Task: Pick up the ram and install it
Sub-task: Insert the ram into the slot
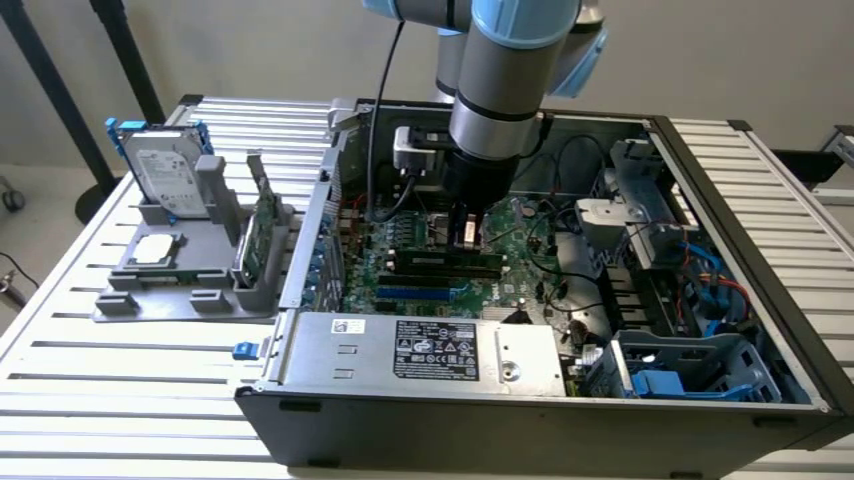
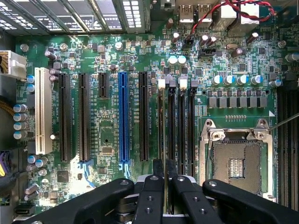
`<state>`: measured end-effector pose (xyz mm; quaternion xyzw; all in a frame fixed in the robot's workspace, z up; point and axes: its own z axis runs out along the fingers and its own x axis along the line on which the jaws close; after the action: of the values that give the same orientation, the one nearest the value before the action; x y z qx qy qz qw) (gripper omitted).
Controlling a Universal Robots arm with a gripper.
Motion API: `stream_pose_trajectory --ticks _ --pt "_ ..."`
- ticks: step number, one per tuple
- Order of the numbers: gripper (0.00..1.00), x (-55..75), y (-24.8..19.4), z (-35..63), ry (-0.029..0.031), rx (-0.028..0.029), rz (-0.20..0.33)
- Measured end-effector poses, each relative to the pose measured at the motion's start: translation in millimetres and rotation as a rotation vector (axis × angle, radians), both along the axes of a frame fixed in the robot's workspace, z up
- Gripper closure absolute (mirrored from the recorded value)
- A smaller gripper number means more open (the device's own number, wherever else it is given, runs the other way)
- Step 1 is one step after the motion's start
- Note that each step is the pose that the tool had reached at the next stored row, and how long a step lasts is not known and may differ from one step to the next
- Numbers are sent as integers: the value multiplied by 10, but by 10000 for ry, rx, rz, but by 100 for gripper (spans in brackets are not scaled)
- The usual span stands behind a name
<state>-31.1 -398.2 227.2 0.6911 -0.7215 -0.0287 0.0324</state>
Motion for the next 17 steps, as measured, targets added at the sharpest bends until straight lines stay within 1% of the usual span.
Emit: stream_pose_trajectory --ticks 6,7,8,17 --pt "86 4 -9 1 6 0 -2" --pt "86 5 -9 1 6 42 -1" --pt "86 5 -10 -9 6 53 -1" --pt "86 5 -9 -24 5 57 -1"
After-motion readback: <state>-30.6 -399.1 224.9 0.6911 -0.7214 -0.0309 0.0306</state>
